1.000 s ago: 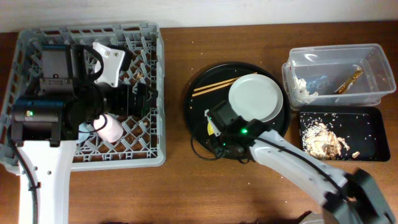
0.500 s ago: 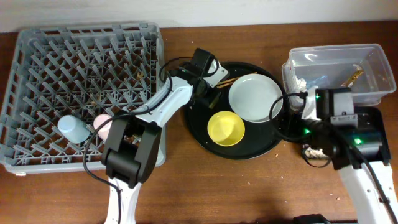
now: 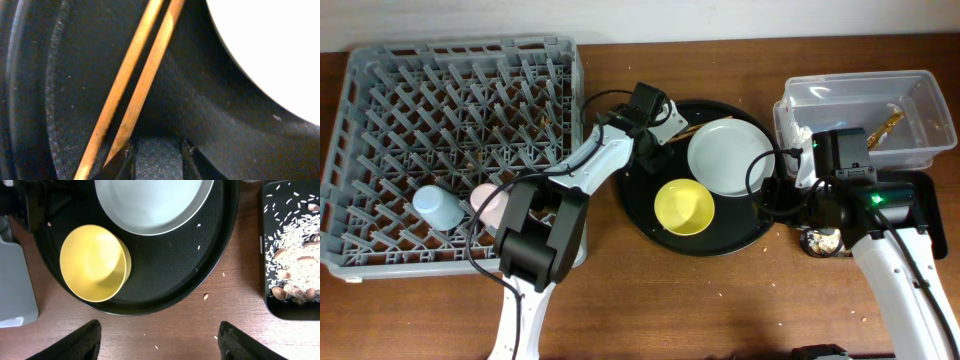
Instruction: Sort waste into correct bins and load items into the dishwasher rack
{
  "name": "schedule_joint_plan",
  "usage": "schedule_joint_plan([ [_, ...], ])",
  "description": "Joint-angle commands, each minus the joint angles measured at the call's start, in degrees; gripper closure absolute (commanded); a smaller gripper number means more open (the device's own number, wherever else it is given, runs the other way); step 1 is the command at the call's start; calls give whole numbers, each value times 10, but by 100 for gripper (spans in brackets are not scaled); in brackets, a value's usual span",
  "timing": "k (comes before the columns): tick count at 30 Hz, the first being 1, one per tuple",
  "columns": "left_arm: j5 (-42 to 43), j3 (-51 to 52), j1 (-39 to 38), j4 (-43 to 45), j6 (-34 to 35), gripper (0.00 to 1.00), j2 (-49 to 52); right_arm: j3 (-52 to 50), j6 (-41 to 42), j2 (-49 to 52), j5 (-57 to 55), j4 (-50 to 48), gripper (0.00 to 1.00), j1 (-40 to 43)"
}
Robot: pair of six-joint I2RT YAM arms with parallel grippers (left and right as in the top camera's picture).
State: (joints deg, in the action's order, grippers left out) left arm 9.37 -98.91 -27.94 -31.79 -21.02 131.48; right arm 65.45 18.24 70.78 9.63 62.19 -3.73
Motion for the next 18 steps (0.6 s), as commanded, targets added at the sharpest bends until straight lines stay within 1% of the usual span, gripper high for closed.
schedule_joint_plan([
  [1, -3, -19, 3, -23, -7, 70, -25, 1, 1, 0, 3, -2, 24, 4],
  [4, -18, -20, 3, -14, -8, 70, -26, 1, 1, 1, 3, -12, 24, 4],
  [6, -20, -24, 0, -26, -7, 70, -35, 1, 1, 1, 3, -14, 24, 4],
  [8, -50, -24, 0, -25, -7, 70, -45, 1, 1, 1, 3, -16, 24, 4],
  [9, -49, -24, 4, -24, -7, 70, -45, 1, 1, 1, 3, -16, 24, 4],
  [11, -32, -26, -5, -52, -1, 71, -67, 1, 1, 1, 3, -16, 24, 4],
  [12, -52, -26, -13, -42, -1, 70, -73, 1, 1, 1, 3, -20, 24, 4],
  [14, -77, -26, -11, -22, -1, 69, -68, 1, 1, 1, 3, -22, 24, 4],
  [18, -54, -25, -1, -14, -1, 69, -30, 1, 1, 1, 3, -22, 24, 4],
])
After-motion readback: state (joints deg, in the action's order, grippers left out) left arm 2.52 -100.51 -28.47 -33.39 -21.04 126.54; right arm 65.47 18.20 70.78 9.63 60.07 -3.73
